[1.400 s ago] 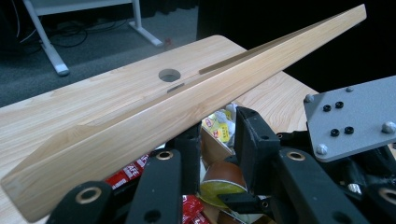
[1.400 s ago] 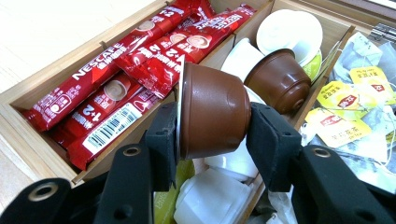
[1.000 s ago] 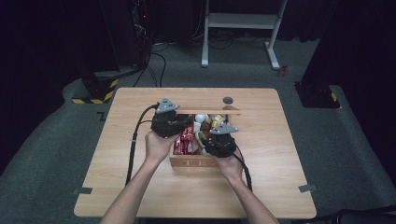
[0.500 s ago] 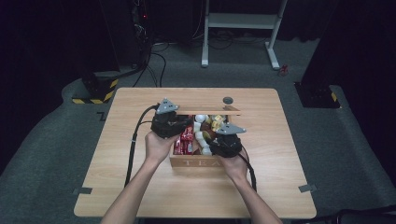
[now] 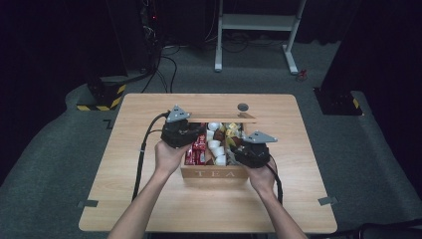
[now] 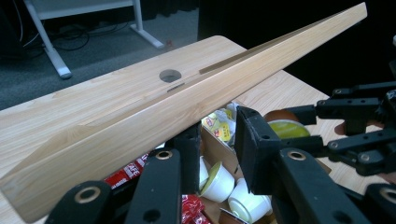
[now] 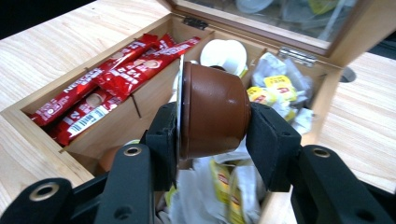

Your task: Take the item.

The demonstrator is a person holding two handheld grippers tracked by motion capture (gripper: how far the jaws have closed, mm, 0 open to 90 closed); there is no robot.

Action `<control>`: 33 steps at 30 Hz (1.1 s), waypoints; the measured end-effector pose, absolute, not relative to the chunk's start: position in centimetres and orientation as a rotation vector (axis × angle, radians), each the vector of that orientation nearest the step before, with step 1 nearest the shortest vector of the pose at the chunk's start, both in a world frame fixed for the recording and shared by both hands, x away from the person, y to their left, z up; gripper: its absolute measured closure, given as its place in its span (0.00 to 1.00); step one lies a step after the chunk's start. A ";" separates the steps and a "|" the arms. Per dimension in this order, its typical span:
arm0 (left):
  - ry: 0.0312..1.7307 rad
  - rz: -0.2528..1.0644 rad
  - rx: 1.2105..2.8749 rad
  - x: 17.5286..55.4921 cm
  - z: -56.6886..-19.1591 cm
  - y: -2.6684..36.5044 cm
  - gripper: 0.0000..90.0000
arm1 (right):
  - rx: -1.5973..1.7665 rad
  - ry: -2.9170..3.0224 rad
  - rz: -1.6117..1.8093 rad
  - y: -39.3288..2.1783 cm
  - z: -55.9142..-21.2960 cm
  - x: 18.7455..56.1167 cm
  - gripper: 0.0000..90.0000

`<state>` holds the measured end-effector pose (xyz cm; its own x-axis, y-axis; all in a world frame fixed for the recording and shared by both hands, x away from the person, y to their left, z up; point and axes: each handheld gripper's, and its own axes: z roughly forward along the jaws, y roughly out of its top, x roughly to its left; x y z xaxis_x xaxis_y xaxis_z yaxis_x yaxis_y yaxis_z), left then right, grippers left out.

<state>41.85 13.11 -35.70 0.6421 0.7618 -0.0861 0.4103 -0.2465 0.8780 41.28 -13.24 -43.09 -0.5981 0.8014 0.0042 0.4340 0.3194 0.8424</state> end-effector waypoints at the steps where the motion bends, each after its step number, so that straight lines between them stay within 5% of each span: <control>1: 0.930 0.446 1.874 41.8 -35.7 13.1 0.79 | 1.094 2.175 1.193 -13.2 -43.1 41.3 0.62; 33: 0.923 0.437 1.869 41.6 -36.0 13.2 0.79 | 1.181 2.083 1.231 -18.5 -42.5 40.5 0.62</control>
<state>41.63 13.18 -35.96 0.6477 0.7563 -0.0919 0.4081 -0.2425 0.8801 40.53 -18.49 -42.46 -0.5349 0.8437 0.0456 0.4467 0.2365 0.8629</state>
